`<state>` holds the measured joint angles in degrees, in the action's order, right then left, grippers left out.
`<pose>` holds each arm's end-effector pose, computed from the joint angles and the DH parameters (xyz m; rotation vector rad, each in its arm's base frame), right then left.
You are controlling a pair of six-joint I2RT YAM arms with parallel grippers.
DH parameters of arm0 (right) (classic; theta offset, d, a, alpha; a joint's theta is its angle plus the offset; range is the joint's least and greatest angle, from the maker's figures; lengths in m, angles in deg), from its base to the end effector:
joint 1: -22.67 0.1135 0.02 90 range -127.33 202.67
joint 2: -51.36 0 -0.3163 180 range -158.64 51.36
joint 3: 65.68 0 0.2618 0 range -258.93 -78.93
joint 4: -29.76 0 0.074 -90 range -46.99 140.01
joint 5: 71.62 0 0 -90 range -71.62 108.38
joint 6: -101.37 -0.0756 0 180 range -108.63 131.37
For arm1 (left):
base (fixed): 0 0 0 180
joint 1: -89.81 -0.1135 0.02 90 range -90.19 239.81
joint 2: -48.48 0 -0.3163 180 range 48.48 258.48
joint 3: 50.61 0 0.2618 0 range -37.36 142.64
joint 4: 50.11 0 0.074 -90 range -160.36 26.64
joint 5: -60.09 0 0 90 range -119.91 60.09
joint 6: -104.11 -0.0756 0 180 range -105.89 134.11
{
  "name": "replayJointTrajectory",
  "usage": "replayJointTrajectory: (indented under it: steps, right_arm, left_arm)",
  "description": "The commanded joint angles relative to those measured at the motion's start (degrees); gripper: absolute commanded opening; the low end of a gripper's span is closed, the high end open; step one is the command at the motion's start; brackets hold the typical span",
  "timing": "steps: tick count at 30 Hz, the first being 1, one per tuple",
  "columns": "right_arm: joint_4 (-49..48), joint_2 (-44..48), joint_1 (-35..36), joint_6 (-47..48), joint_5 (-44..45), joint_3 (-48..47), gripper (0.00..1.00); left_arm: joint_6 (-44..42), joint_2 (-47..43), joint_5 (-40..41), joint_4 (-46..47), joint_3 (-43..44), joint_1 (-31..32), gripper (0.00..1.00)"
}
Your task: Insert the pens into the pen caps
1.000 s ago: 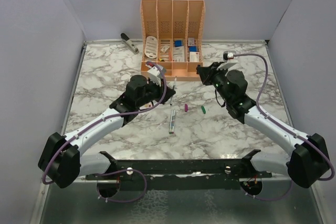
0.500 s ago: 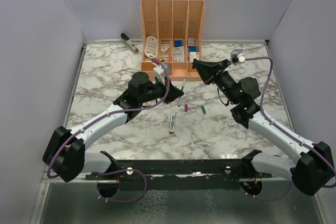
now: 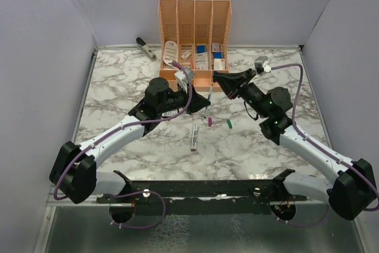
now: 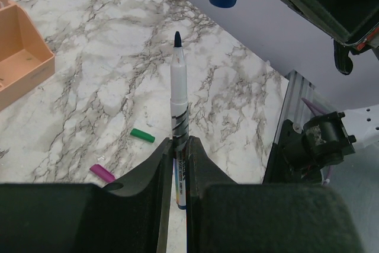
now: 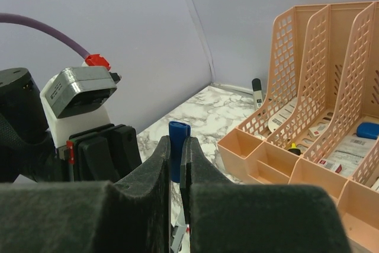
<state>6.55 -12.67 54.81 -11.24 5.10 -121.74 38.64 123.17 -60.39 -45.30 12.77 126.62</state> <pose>0.2305 0.1653 0.4004 -0.3195 1.3380 0.9590 0.2424 -0.2293 0.3515 0.6200 1.7213 -1.2260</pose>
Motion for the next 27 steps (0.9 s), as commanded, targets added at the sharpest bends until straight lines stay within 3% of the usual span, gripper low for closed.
replayJointTrajectory:
  steps: [1, 27]
  right_arm:
    - [-0.6, -0.05, -0.15, 0.05, -1.73, 1.21, 0.02]
    - [-1.41, -0.22, -0.06, -3.13, -2.18, 2.64, 0.02]
  left_arm:
    - [-0.91, -0.57, -2.72, 1.97, 1.68, 0.18, 0.0]
    - [-1.65, -2.17, -3.36, 3.58, -1.17, 0.79, 0.0]
